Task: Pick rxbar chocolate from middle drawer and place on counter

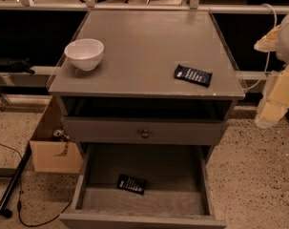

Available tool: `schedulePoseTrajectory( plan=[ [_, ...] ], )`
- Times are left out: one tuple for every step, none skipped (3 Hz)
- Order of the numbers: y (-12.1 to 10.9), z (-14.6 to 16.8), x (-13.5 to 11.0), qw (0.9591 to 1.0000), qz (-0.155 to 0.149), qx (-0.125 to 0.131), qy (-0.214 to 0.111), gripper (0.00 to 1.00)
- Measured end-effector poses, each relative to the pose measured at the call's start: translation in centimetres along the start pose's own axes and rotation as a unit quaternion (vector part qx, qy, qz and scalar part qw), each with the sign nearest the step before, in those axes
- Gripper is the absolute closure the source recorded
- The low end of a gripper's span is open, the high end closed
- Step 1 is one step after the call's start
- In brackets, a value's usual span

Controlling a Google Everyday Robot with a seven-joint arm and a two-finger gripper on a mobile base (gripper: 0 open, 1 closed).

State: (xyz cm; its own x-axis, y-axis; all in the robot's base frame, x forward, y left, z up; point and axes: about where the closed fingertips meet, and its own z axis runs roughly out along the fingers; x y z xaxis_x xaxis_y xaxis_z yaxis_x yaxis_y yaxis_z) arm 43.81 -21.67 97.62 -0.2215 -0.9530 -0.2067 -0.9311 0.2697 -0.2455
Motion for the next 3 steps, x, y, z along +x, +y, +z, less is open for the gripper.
schedulePoseTrajectory(
  plan=[
    [0.0, 0.3, -0.1, 1.0000, 0.002, -0.001, -0.007, 0.00],
    [-0.1, 1.6, -0.5, 0.9990, 0.010, -0.005, -0.043, 0.00],
    [0.9, 5.0, -1.9, 0.9955, 0.017, -0.028, -0.089, 0.00]
  ],
)
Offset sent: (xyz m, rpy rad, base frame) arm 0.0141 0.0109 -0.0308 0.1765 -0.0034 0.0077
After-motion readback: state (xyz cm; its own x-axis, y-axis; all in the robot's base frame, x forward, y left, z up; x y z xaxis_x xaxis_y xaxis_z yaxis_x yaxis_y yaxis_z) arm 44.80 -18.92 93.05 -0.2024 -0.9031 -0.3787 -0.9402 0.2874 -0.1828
